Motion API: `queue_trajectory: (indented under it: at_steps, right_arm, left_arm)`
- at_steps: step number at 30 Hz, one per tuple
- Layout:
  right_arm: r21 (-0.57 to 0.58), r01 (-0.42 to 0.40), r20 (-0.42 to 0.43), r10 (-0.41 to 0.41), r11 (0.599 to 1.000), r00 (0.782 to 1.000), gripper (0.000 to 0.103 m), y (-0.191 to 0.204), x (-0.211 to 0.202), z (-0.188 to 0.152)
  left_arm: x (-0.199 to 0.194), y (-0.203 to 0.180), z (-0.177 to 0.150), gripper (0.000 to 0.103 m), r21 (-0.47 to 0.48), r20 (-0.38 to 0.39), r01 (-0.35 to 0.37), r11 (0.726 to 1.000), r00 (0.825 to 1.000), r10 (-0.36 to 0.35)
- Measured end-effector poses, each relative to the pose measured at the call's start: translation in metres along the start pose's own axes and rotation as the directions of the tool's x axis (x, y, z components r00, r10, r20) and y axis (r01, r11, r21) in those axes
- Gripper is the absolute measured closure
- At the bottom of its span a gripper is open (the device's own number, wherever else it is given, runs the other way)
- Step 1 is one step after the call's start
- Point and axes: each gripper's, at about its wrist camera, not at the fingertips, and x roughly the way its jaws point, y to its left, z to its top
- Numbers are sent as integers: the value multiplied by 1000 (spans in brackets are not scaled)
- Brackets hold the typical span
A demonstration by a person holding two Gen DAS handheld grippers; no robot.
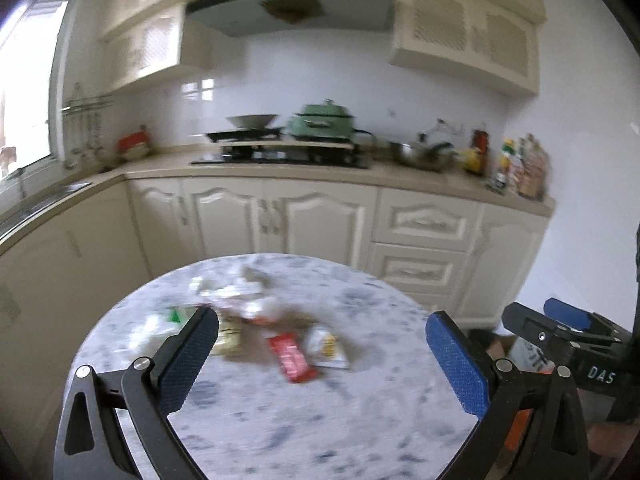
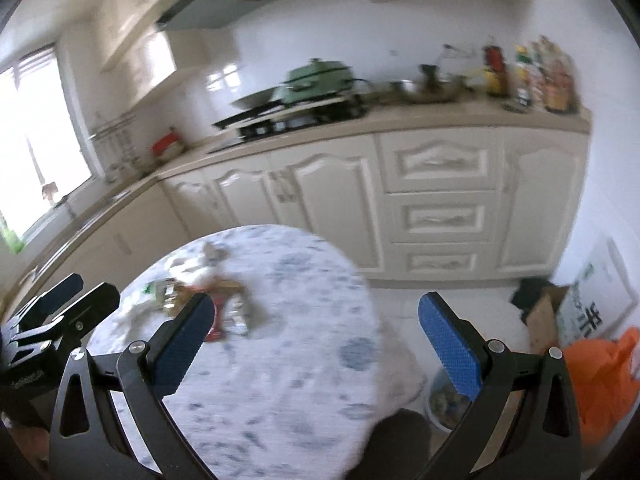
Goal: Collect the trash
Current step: 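Return both tools to the table, then grasp the clear plastic bag with the left tool while the right tool grasps the red wrapper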
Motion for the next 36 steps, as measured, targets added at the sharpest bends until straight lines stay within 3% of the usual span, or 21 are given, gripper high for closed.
queue_trajectory:
  at_steps: [8,18,28,36]
  right_arm:
    - [-116,-80,5,81,990,997,0,67,13,4]
    - [-211,-123,-13,123,970,992,0,115,36,11]
    - [-231,-138,-137,108,963,985,0,126,97,-5]
    - [-207,-183,-253,128,961,959,0,129,150,-26]
  left_arm:
    - [-43,50,-24,1,-82,27,-108,991,994,110]
    - [-35,86,-31,1,-122,5,-173,977,985,174]
    - [34,146,-21,1,-144,-102,-219,965,973,206]
    - [106,180,-25,1,-120,-212,-287,950,943,258]
